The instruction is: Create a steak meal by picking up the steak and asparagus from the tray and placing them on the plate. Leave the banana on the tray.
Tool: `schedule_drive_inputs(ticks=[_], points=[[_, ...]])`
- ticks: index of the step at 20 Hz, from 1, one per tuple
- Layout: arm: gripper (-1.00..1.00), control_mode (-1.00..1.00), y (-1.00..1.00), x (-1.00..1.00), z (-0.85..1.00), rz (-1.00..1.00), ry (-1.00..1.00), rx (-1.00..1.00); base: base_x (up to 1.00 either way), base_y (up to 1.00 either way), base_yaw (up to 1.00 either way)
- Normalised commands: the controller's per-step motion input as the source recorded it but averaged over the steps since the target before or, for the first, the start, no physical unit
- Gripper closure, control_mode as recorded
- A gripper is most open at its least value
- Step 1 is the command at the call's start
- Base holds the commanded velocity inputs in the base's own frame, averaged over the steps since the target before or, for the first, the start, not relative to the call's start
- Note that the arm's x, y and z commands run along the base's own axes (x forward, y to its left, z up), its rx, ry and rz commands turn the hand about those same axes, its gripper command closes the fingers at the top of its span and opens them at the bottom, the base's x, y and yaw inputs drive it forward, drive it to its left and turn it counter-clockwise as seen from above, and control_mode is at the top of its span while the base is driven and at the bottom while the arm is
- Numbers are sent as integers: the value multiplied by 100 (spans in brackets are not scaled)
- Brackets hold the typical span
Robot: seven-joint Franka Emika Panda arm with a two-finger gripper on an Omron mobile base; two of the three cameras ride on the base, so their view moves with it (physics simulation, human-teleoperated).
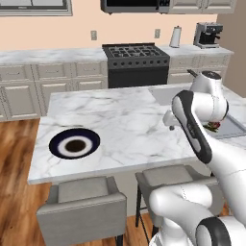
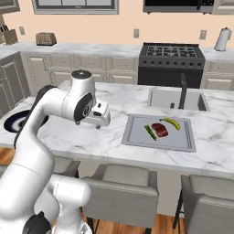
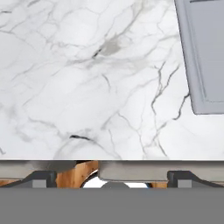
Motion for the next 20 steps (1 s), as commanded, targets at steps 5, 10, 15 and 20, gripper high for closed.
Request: schedule_drive_inputs(ticks=[5,10,15,20], points=[[-100,-100,-81,11,-2,1,0,2,0,0,0],[-100,-100,-82,3,-36,2,3,-6,0,0,0],[-100,-100,-52,15,-48,0,9,-22,0,0,0],[-100,-100,-55,30,-12,0,2,-17,0,0,0]])
